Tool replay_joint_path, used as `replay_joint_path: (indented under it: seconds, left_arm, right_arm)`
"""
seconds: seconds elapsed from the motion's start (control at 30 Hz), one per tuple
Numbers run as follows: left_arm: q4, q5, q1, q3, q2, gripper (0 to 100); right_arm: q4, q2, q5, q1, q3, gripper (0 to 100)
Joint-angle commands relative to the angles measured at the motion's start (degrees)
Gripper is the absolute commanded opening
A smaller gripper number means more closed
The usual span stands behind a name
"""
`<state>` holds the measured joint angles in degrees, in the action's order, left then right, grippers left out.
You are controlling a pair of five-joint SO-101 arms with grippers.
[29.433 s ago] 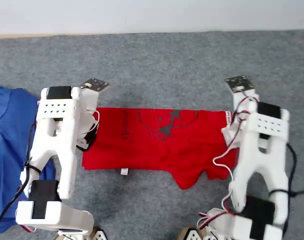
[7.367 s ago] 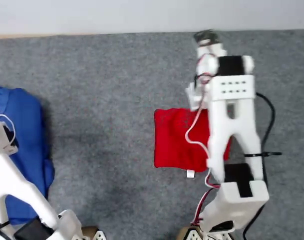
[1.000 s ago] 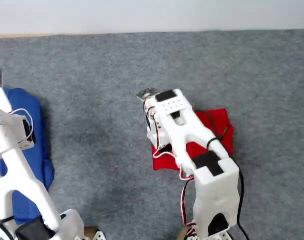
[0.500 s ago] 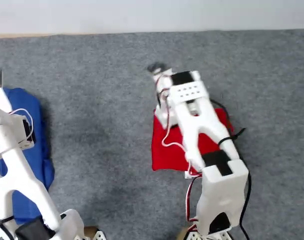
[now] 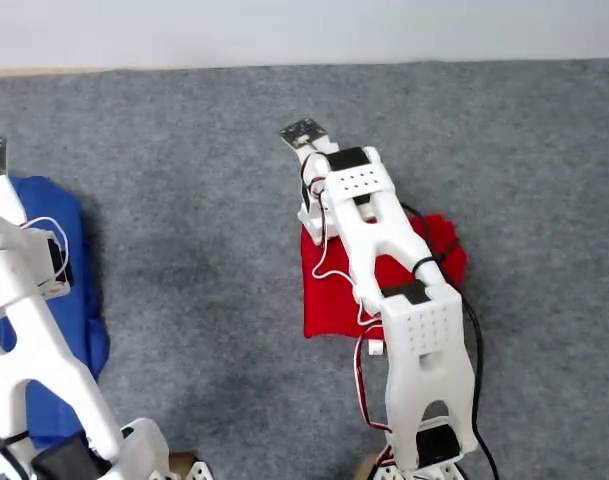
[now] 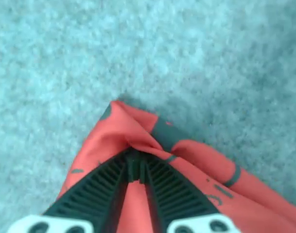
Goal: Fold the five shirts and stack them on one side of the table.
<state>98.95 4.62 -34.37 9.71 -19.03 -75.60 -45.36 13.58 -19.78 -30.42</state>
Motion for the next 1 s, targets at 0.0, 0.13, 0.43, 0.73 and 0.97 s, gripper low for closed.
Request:
replay_joint_path:
  seconds: [0.0,0.13,0.43,0.73,0.97]
  left_arm:
    - [1.0,0.2,0.3,-0.4,-2.1,9]
    - [1.1,0.3,0.2,-0.4,-2.1,9]
    - [1.1,0.3,0.2,-0.4,-2.1,9]
    - [1.1,0.3,0.2,-0.4,-2.1,9]
    - [1.0,0.3,0.4,-0.4,-2.1,9]
  right_arm:
    - [-3.0,-0.4,0.6,-0.6,-6.8,0.9]
    - [-13.0,3.3,0.6,-0.7,-13.1,0.9]
    - [-27.6,12.2,-1.1,-0.4,-14.2,0.9]
    - [-27.2,28.7,-10.7,5.1,4.9,0.9]
    - [-23.1,33.8,-14.4,11.4,16.4,15.8]
